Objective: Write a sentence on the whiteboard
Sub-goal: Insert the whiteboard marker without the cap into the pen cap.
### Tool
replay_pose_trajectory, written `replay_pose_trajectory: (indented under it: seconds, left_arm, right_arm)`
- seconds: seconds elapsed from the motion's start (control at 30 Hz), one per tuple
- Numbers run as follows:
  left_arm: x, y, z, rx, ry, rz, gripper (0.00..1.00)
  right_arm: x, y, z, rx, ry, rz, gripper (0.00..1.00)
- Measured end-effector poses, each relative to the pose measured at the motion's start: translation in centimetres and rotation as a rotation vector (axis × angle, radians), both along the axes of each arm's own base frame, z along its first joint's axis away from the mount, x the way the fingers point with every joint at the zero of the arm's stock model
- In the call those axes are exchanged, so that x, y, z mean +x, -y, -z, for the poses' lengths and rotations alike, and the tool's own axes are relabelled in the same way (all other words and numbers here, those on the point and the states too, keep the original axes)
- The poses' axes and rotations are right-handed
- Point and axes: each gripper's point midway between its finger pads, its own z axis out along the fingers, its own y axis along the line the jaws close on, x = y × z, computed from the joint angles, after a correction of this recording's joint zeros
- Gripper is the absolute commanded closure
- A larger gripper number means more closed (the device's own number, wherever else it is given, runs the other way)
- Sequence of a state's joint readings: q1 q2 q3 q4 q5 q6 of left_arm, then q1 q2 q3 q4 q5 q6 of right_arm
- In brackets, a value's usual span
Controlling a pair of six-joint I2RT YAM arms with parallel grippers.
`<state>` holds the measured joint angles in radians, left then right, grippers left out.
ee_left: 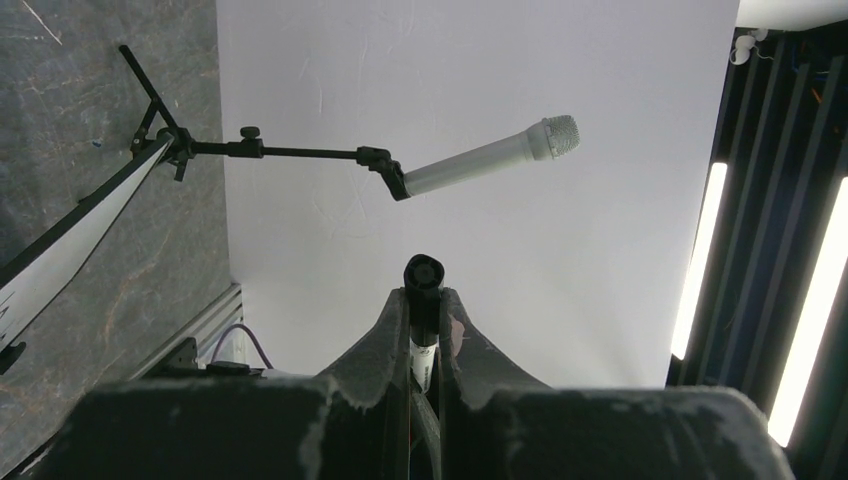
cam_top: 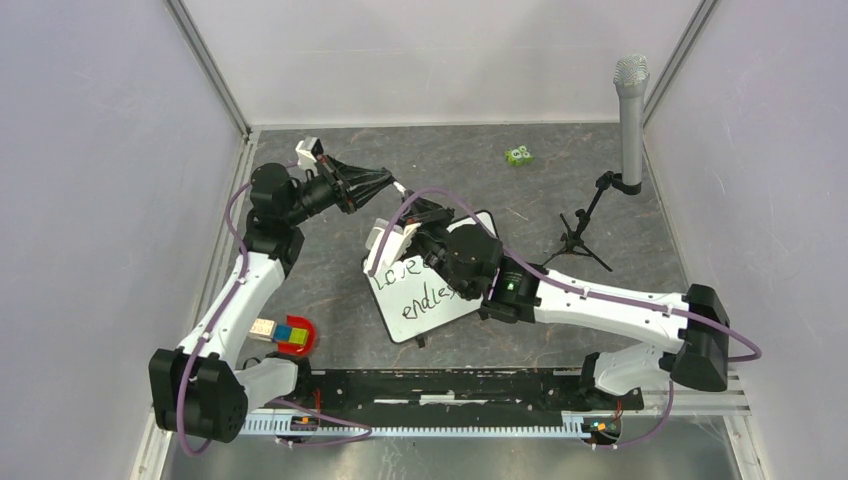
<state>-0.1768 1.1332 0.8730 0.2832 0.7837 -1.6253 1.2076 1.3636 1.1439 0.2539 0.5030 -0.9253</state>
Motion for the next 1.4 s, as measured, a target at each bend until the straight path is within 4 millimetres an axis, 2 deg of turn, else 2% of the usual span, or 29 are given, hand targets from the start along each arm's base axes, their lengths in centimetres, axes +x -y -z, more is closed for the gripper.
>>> replay_pose_trajectory:
  seconds: [0.3, 0.63, 0.97, 1.0, 1.13, 1.33, 1.4]
  left_arm:
    - [1.0, 0.4, 0.1, 0.018, 0.014, -0.031, 0.98]
    - [1.0, 1.8, -0.6, 0.017, 0.061, -0.022, 0.98]
    - [1.1, 2.4, -0.4, 0.043, 0.097, -0.036, 0.98]
    - [1.1, 2.4, -0.4, 0.044, 0.098, -0.037, 0.98]
    - [1.2, 2.1, -0.2, 0.056, 0.095, -0.035, 0.98]
    - [1.7, 1.5, 0.1, 0.063, 0.078, 0.02, 0.98]
    - [2.4, 1.2, 0.4, 0.062, 0.073, 0.024, 0.98]
  right_arm:
    - [1.3, -0.2, 0.3, 0.005, 0.039, 0.091, 1.0]
    - [1.6, 0.3, -0.2, 0.005, 0.09, 0.134, 1.0]
    - [1.7, 0.7, 0.2, -0.032, 0.166, 0.153, 0.99]
    - [1.7, 0.6, 0.2, -0.036, 0.167, 0.153, 0.91]
    - [1.6, 0.5, 0.6, -0.043, 0.155, 0.137, 0.8]
    - [1.1, -0.1, 1.0, -0.058, 0.127, 0.06, 0.49]
    - [0.8, 0.1, 1.4, -0.072, 0.12, 0.037, 0.42]
